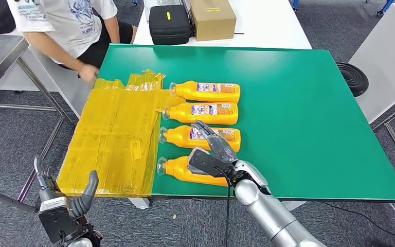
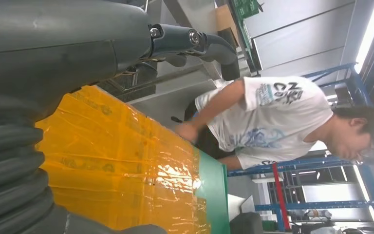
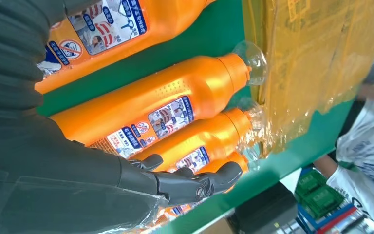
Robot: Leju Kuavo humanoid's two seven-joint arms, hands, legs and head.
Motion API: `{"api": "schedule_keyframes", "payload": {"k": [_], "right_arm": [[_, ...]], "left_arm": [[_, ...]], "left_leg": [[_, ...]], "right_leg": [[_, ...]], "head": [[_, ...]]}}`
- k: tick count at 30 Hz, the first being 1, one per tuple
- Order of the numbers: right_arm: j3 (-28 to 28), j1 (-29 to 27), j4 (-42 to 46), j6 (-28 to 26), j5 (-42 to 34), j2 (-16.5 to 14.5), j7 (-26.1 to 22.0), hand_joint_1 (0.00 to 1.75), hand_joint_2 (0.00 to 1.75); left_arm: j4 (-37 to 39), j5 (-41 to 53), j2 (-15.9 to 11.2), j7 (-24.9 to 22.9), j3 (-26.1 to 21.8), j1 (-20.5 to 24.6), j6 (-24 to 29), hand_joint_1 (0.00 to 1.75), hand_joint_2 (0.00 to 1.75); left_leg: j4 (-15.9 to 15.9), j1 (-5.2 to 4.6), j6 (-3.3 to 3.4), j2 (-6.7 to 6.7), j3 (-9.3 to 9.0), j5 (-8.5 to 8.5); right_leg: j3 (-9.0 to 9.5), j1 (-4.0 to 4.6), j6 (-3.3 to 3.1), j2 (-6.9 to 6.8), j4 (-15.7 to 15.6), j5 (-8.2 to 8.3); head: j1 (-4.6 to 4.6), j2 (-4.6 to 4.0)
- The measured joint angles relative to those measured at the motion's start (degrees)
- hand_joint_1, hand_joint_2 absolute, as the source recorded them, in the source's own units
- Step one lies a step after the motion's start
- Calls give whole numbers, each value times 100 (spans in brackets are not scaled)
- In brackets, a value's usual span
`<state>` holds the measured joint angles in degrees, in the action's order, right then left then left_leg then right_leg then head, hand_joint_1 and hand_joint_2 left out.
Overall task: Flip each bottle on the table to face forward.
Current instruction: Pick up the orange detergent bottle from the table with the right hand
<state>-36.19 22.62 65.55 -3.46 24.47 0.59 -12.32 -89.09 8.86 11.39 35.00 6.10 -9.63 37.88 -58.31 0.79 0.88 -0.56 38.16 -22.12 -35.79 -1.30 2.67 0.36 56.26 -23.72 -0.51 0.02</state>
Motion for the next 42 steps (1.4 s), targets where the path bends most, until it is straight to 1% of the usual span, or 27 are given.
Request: {"api": "schedule_keyframes", "payload": {"k": [9,14,19,23,30,37,42], "right_arm": [[-128,-172,632,-178,216,106,259,0,175],[-132,-434,1029,-242,309,293,342,0,175],[-84,-834,1309,-234,495,419,476,0,175],[-40,-997,1425,-232,525,463,513,0,175],[-3,-1082,1513,-227,554,502,539,0,175],[156,-1240,1571,-138,858,511,823,0,175],[311,-1234,1568,-67,971,533,915,0,175]], "left_arm": [[45,-84,0,65,-57,129,-112,0,175],[85,-110,0,67,-58,171,-154,0,175],[91,-115,0,37,-63,198,-245,0,175],[113,-114,2,27,-66,210,-277,0,175],[125,-111,2,11,-86,213,-291,0,175],[132,-87,22,-86,-111,226,-308,0,175],[179,-82,49,-121,-114,259,-319,0,175]], "left_leg": [[0,0,0,1,0,0],[0,-1,0,0,0,-1],[0,-1,-3,0,1,-4],[0,0,-3,2,0,-4],[0,0,-2,1,-1,-3],[0,0,-3,2,0,-4],[0,0,-2,1,0,-3]], "right_leg": [[-1,0,0,0,0,0],[-1,-1,0,0,-1,0],[-2,-1,0,0,-1,-1],[-3,0,0,1,-1,-1],[-2,-1,0,1,-1,-1],[-3,-1,0,1,-1,-1],[-1,0,0,0,-1,-1]], "head": [[1,0],[1,0],[-1,0],[1,0],[1,0],[-1,0],[0,0]]}}
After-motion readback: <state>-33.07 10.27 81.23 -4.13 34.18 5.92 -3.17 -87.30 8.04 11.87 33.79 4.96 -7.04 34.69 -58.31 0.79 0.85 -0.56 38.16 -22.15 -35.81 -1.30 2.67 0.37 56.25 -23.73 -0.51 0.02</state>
